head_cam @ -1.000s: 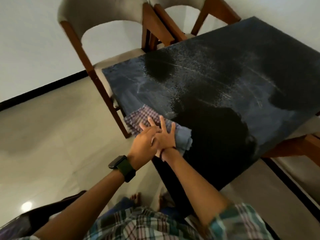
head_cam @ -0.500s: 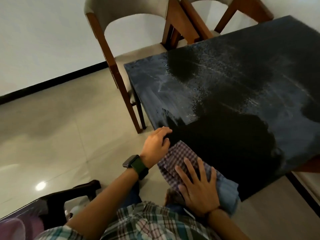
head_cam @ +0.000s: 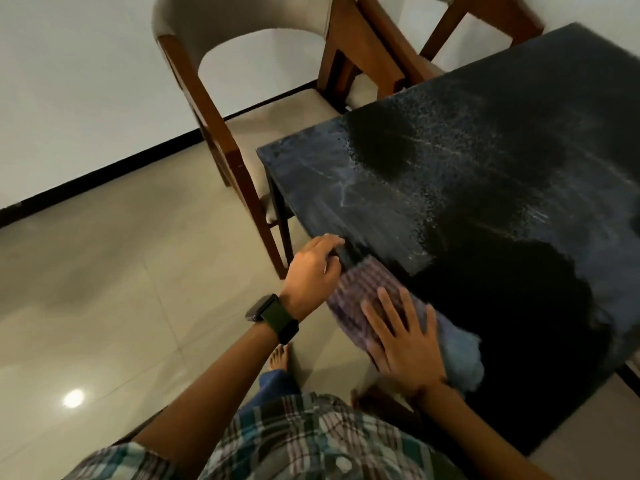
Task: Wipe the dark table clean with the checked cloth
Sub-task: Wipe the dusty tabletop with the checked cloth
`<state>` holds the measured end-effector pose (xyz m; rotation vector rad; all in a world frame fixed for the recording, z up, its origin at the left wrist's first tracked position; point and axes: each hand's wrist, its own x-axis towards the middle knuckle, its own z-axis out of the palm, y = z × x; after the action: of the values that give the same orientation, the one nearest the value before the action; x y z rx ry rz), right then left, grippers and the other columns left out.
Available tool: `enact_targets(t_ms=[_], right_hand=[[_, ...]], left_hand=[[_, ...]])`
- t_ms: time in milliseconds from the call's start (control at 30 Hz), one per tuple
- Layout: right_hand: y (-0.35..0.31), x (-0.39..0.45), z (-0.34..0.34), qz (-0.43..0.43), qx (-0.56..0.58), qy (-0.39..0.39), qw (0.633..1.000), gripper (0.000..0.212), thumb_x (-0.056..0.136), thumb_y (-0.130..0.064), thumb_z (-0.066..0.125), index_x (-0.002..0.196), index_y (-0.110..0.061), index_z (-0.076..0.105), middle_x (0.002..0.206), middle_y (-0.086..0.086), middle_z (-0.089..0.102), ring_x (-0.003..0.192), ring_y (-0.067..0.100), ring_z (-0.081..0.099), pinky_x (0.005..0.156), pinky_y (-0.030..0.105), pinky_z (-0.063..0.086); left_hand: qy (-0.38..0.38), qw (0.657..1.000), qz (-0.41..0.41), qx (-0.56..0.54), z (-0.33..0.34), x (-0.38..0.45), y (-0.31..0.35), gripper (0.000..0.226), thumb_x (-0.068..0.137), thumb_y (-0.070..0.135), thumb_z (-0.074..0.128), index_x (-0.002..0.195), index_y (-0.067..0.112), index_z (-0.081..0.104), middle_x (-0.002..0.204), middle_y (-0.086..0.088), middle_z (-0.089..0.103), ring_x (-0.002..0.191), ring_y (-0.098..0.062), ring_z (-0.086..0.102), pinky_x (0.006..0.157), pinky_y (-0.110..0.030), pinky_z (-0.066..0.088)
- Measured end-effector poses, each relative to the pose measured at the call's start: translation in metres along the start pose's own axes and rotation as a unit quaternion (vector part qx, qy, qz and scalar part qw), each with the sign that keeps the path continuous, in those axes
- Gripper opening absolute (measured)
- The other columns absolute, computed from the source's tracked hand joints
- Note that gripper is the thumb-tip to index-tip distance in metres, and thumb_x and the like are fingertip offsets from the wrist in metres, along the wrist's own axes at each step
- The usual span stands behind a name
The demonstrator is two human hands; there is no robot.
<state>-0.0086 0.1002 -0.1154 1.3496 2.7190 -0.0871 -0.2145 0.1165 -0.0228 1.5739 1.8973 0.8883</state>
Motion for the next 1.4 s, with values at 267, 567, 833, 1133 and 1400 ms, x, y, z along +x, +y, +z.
enact_targets(t_ms=[267,567,833,1133,1400], right_hand=[[-0.015,0.047,-0.005,0.017,0.006,-0.026,0.999,0.061,0.091,-0.055,0.024,0.147,-0.03,0.025,0.158,0.005,0.016,0.142,0.037,0.014,0.102,0.067,0.016],[-0.064,0.222,-0.042,0.034,-0.012,-0.06,0.998,0.063,0.097,-0.048,0.026,0.15,-0.033,-0.004,0.159,0.002,-0.011,0.144,0.033,-0.014,0.111,0.064,-0.001],[-0.011,-0.007,0.002,0.111,-0.029,-0.014,0.993,0.057,0.096,-0.051,0.004,0.15,-0.033,0.01,0.159,-0.001,0.008,0.146,0.025,-0.003,0.109,0.056,0.008],[-0.052,0.154,-0.023,0.073,0.019,-0.018,0.997,0.06,0.093,-0.048,0.018,0.149,-0.028,0.018,0.156,0.008,0.021,0.141,0.038,0.013,0.105,0.069,0.011],[-0.096,0.309,-0.052,0.002,0.025,-0.039,0.999,0.063,0.098,-0.049,0.029,0.15,-0.03,-0.001,0.159,0.003,-0.007,0.144,0.032,-0.012,0.109,0.062,-0.008]], left_hand=[[-0.019,1.0,0.012,-0.004,-0.028,0.027,-0.025,0.031,0.091,0.009,0.043,0.12,0.012,0.052,0.127,-0.006,0.054,0.116,-0.018,0.049,0.092,-0.016,0.03],[-0.039,0.997,0.068,0.016,-0.05,0.05,-0.044,0.034,0.089,0.004,0.043,0.121,0.009,0.053,0.124,-0.01,0.057,0.113,-0.02,0.051,0.088,-0.015,0.031],[-0.1,0.994,0.037,-0.014,-0.049,0.072,-0.051,0.035,0.09,0.007,0.042,0.124,0.011,0.049,0.13,-0.009,0.052,0.118,-0.019,0.048,0.096,-0.021,0.032],[-0.039,0.999,0.018,-0.021,-0.057,0.082,-0.048,0.032,0.091,0.01,0.044,0.123,0.011,0.05,0.128,-0.007,0.053,0.115,-0.013,0.047,0.094,-0.016,0.032],[0.005,0.999,0.017,0.036,-0.066,0.084,-0.042,0.036,0.087,0.002,0.047,0.122,0.009,0.052,0.13,-0.01,0.052,0.108,-0.027,0.055,0.092,-0.027,0.04]])
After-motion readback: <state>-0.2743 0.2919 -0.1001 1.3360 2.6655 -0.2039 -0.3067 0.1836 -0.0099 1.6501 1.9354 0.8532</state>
